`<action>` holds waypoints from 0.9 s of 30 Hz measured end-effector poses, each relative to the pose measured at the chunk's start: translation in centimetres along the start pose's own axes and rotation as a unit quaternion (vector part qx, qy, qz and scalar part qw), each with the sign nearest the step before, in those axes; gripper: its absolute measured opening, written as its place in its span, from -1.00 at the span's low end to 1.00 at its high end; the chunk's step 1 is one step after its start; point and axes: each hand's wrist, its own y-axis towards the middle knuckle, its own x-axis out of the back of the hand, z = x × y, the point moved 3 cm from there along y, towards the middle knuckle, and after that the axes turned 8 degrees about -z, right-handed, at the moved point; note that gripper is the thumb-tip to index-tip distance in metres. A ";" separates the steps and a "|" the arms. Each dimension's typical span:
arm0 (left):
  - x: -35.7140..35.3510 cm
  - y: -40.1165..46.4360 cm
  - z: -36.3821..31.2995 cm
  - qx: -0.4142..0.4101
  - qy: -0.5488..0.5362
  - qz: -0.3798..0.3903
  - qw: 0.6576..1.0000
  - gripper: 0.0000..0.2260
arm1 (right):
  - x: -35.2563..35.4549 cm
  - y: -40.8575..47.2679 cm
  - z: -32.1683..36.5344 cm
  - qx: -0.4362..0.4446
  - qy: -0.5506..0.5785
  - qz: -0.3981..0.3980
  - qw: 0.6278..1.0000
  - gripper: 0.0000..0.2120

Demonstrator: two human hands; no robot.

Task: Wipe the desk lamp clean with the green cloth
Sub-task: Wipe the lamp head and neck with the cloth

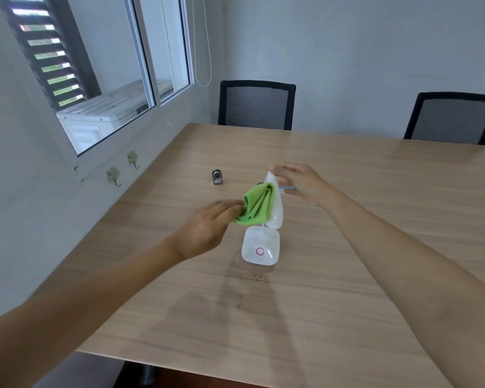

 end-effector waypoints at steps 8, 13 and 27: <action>-0.6 -5.9 5.7 0.112 0.113 0.142 0.977 -0.60 | -0.4 -0.4 0.1 0.007 0.012 -0.007 1.000 -0.91; -2.7 -10.1 9.3 0.254 0.121 0.277 0.919 -0.65 | -0.6 0.0 -0.4 0.015 0.029 -0.021 0.999 -0.87; -8.9 -17.5 9.0 0.321 0.146 0.410 0.841 -0.53 | -1.0 0.7 -1.7 0.027 0.069 -0.057 0.996 -0.85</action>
